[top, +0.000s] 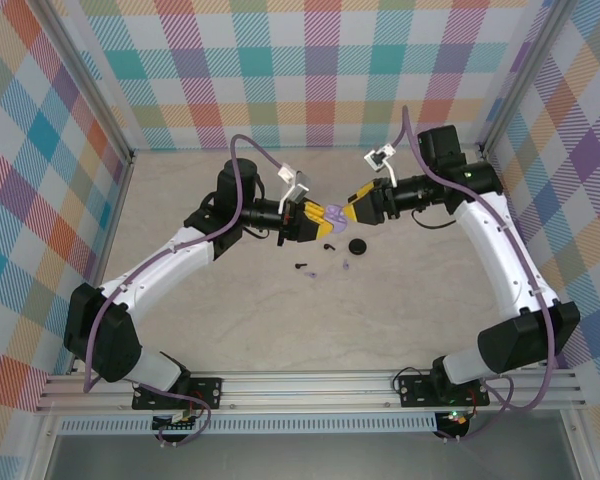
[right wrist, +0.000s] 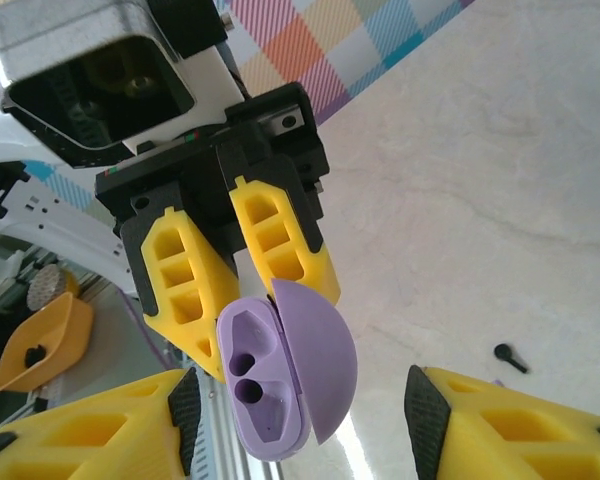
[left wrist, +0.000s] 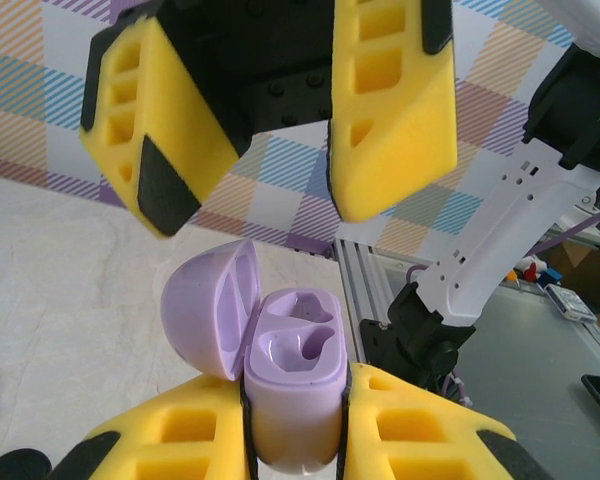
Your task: Insert the wireless bluetooth earbuds into the charging case
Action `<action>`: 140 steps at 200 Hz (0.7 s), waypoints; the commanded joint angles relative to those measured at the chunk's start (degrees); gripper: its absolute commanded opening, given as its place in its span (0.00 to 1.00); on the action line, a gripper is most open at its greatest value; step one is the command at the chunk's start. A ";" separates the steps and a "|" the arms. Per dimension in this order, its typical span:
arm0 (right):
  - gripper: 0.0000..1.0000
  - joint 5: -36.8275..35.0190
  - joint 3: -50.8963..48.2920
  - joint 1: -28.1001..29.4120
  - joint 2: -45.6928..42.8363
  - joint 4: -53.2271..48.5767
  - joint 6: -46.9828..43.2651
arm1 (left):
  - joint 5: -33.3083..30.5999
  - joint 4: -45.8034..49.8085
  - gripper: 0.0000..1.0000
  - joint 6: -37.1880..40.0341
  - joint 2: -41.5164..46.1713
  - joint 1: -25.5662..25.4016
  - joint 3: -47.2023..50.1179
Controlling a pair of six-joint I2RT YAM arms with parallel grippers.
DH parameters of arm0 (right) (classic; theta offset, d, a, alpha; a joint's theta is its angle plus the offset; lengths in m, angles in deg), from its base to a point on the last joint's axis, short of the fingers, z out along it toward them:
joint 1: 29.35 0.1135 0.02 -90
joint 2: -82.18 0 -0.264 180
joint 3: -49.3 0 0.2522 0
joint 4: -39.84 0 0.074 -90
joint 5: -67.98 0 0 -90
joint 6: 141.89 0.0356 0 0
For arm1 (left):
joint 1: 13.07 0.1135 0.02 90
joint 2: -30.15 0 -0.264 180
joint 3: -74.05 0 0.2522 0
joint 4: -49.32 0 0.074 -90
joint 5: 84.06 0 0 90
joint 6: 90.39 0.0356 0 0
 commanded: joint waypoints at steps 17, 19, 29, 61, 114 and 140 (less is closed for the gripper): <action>0.59 5.98 2.25 -0.12 1.46 -3.38 -3.18 | 2.43 0.72 0.14 1.75 2.01 -0.97 -2.27; 0.59 6.19 2.30 -0.09 1.53 -3.41 -3.26 | 2.42 0.73 0.14 1.71 1.93 -0.97 -2.28; 0.59 7.00 2.60 0.07 1.86 -4.05 -3.78 | 2.54 0.80 0.15 1.70 1.87 -0.97 -2.48; 0.54 6.37 3.05 0.58 2.87 -4.68 -4.08 | 2.79 0.91 0.15 1.80 1.78 -1.15 -2.91; 0.51 6.48 3.23 1.32 3.73 -4.81 -4.34 | 2.95 1.26 0.15 1.79 1.31 -1.41 -3.53; 0.46 6.40 3.23 1.73 4.01 -4.54 -4.27 | 2.93 1.41 0.15 1.70 0.83 -1.45 -3.89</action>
